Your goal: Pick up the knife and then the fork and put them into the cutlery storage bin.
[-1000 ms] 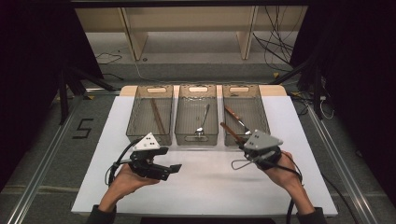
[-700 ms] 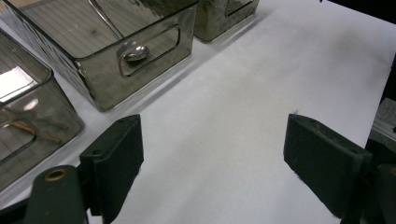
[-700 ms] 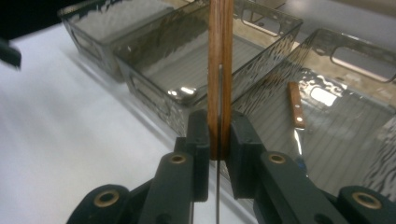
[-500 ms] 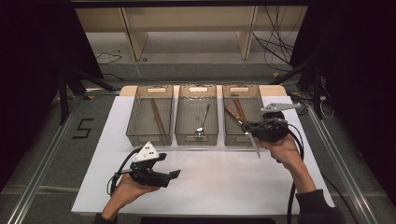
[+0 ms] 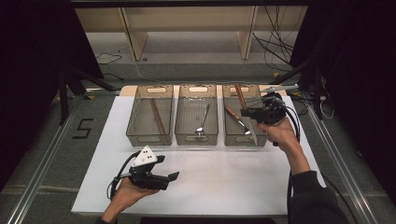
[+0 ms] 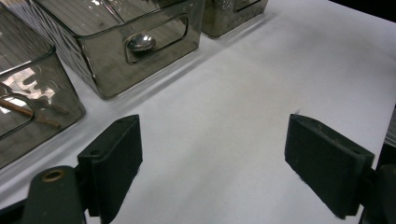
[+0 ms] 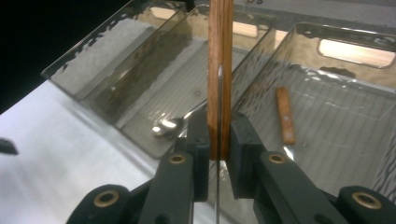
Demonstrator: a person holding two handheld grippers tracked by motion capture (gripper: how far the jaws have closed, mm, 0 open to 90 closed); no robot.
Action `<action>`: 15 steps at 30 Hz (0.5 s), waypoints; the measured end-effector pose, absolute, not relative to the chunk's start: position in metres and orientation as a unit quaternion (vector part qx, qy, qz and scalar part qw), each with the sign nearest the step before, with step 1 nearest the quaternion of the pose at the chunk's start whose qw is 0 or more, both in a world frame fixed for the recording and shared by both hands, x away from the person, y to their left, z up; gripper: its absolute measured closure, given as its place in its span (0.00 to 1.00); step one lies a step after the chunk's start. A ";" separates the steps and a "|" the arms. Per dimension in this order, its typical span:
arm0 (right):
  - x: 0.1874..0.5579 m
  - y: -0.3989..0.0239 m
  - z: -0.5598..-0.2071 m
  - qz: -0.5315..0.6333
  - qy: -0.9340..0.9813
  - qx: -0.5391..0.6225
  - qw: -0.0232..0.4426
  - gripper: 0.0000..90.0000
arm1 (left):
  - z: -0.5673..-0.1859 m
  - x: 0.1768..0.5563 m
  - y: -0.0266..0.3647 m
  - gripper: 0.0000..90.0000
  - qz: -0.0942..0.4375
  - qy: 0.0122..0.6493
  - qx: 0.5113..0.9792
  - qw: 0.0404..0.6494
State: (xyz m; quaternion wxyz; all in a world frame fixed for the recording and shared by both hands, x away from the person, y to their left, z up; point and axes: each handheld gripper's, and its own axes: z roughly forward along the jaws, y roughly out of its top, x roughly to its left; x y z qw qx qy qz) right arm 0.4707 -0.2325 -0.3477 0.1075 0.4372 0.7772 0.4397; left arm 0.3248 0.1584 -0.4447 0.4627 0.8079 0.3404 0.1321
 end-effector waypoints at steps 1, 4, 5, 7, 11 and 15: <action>0.474 -0.233 -0.347 0.438 0.776 0.440 0.109 0.90 | -0.445 0.325 0.159 0.21 0.132 0.341 0.807 0.463; 0.483 -0.233 -0.346 0.434 0.773 0.448 0.116 0.90 | -0.447 0.325 0.161 0.21 0.133 0.342 0.805 0.465; 0.485 -0.233 -0.345 0.433 0.772 0.451 0.118 0.90 | -0.448 0.325 0.161 0.21 0.134 0.344 0.804 0.467; 0.491 -0.235 -0.345 0.431 0.768 0.458 0.122 0.90 | -0.448 0.325 0.162 0.21 0.134 0.344 0.803 0.469; 0.500 -0.239 -0.345 0.428 0.763 0.467 0.127 0.90 | -0.450 0.325 0.163 0.21 0.134 0.345 0.801 0.470; 0.507 -0.241 -0.348 0.423 0.761 0.473 0.134 0.90 | -0.453 0.326 0.165 0.21 0.133 0.350 0.799 0.470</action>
